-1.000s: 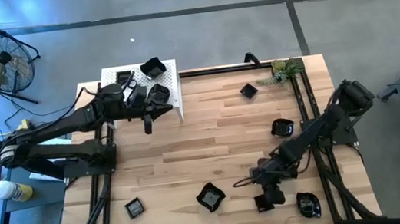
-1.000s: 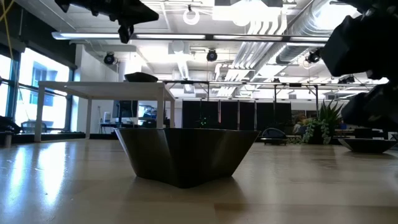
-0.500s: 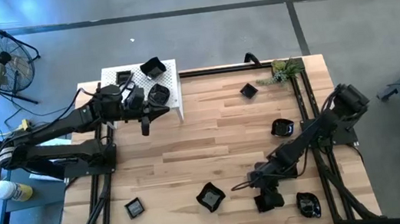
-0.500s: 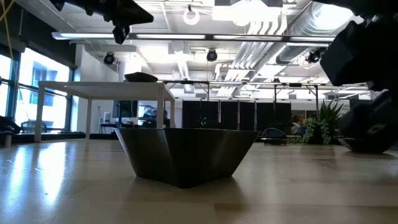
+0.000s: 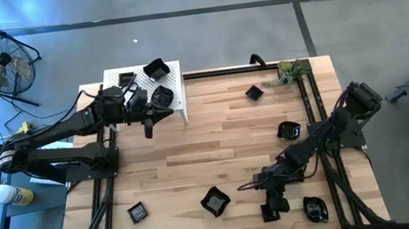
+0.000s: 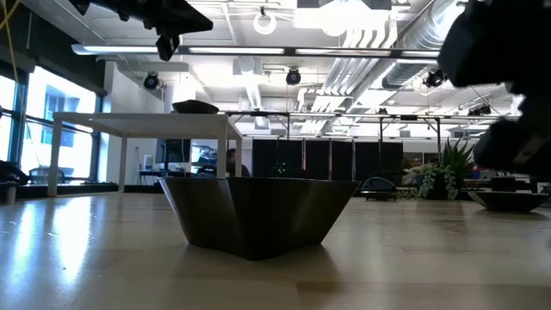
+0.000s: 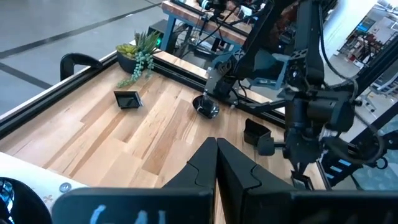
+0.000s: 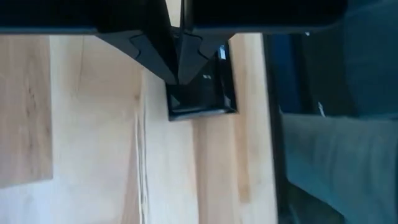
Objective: Pick & Place Mini shaped plates
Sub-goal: Stack the black square plate on top of the other black square plate on the shelf
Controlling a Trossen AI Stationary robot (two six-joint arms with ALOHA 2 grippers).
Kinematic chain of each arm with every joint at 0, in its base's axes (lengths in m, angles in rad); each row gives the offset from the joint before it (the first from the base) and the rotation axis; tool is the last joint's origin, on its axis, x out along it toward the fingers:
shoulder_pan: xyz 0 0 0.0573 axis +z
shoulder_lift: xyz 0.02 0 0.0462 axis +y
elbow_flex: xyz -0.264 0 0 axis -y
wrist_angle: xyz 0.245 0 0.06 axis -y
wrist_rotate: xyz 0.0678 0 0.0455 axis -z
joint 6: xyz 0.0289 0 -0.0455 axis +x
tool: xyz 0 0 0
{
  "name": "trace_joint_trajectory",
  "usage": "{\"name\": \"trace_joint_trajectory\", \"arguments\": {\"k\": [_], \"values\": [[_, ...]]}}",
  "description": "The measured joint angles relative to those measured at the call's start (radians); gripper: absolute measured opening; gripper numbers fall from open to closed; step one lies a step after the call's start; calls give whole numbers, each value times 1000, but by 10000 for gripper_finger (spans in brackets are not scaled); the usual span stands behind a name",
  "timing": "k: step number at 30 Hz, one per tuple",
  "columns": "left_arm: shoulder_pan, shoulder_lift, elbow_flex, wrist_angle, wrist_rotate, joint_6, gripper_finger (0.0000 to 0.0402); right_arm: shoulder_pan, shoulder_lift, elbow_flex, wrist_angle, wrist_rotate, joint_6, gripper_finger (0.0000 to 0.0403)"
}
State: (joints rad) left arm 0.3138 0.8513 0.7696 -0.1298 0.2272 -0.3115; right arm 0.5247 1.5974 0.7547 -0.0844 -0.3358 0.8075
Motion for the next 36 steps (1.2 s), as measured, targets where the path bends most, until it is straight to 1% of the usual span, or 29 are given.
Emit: {"name": "trace_joint_trajectory", "arguments": {"k": [3,6,10,14,18,22,30,36], "values": [[0,0,0,0,0,0,0,0,-27,0,-4,13,22,5],[0,0,0,0,0,0,0,0,-28,0,-39,9,49,15],[0,0,0,0,0,0,0,0,-12,0,-72,-9,49,56],[0,0,0,-2,0,0,0,0,13,0,-66,-11,23,98],[0,0,0,-4,0,0,0,0,52,0,-43,-15,-1,111],[0,0,0,-10,0,0,0,0,78,0,8,-16,-4,94],[0,0,0,-27,0,0,0,1,114,0,46,-31,-4,25],[0,0,0,-39,0,-7,0,2,115,0,74,-68,-2,4]]}}
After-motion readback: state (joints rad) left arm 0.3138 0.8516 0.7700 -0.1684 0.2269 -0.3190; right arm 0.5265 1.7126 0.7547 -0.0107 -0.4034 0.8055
